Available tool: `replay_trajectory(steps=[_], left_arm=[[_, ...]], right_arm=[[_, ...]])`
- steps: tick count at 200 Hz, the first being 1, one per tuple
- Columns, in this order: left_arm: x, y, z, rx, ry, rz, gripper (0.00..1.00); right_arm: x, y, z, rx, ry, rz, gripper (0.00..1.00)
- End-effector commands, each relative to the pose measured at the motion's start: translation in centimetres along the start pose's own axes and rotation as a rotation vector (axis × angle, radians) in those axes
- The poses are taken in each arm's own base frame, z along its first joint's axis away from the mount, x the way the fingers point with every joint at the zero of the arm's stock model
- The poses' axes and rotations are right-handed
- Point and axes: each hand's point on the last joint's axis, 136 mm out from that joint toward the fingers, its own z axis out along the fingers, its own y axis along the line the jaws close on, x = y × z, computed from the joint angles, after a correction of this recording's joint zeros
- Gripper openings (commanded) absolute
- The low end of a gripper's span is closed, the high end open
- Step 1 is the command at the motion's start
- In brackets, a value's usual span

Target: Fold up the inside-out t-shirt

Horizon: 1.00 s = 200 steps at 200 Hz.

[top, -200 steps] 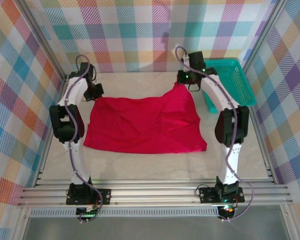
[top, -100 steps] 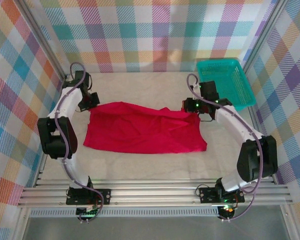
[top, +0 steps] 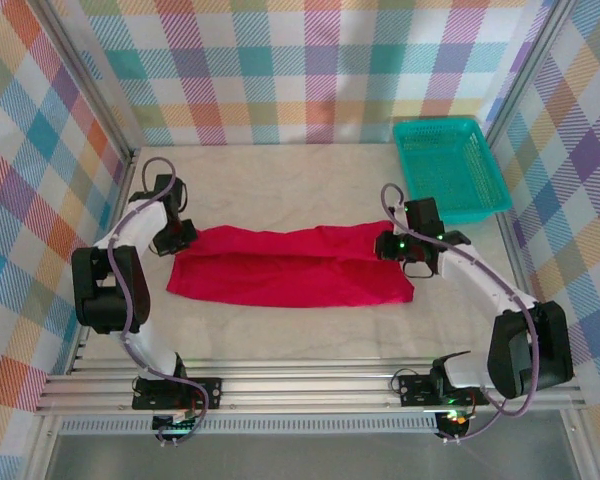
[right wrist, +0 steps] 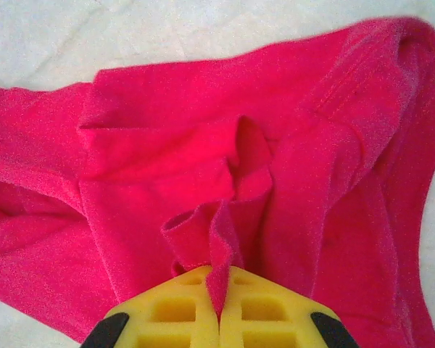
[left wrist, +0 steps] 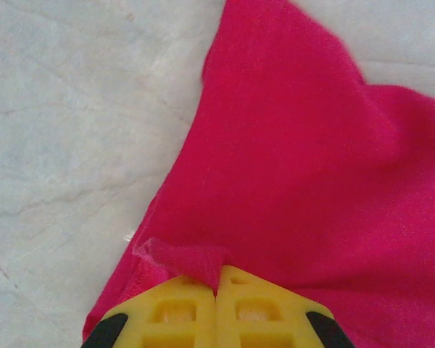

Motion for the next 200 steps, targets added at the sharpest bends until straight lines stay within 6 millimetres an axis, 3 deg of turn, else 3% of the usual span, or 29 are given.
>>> replay_trajectory(steps=[1, 9, 22, 33, 36, 53, 65, 91, 127, 141, 172, 200], left_arm=[[-0.1, 2.0, -0.8, -0.067, -0.049, -0.056, 0.00], [0.3, 2.1, -0.7, -0.065, -0.054, -0.071, 0.04], [0.8, 2.0, -0.7, -0.041, -0.067, -0.103, 0.26], [0.8, 1.8, -1.1, -0.020, -0.083, -0.125, 0.44], [0.8, 1.7, -1.3, -0.015, -0.087, -0.126, 0.47], [0.0, 1.1, -2.9, 0.015, -0.125, -0.130, 0.51], [-0.6, 0.2, -4.4, 0.037, -0.154, -0.122, 0.51], [-1.4, -3.9, -6.9, 0.141, -0.197, -0.071, 0.51], [-0.4, -9.3, -6.0, 0.254, -0.155, -0.023, 0.50], [0.1, -10.2, -5.0, 0.255, -0.127, -0.005, 0.49], [0.8, -10.7, -3.6, 0.237, -0.099, 0.012, 0.47], [1.0, -10.8, -3.2, 0.235, -0.096, 0.015, 0.46]], right_arm=[[0.7, 0.1, -0.6, -0.015, -0.025, 0.040, 0.01], [1.3, -0.1, -0.7, -0.013, -0.018, 0.055, 0.03], [2.2, -0.2, -0.8, -0.015, -0.009, 0.077, 0.17], [2.5, -0.4, -1.2, -0.006, -0.012, 0.090, 0.48], [2.5, -0.4, -1.4, -0.003, -0.016, 0.089, 0.54], [1.9, -0.6, -2.5, 0.025, -0.047, 0.093, 0.62], [1.0, -0.6, -3.2, 0.044, -0.077, 0.094, 0.62], [-0.8, -0.3, -2.8, 0.061, -0.061, 0.129, 0.56], [-0.5, -0.3, 0.0, 0.062, 0.060, 0.225, 0.57], [0.0, 0.5, 1.0, 0.048, 0.104, 0.203, 0.55], [1.6, 0.0, 3.1, 0.121, 0.182, 0.103, 0.59], [0.4, 1.1, 4.4, 0.114, 0.153, -0.004, 0.60]])
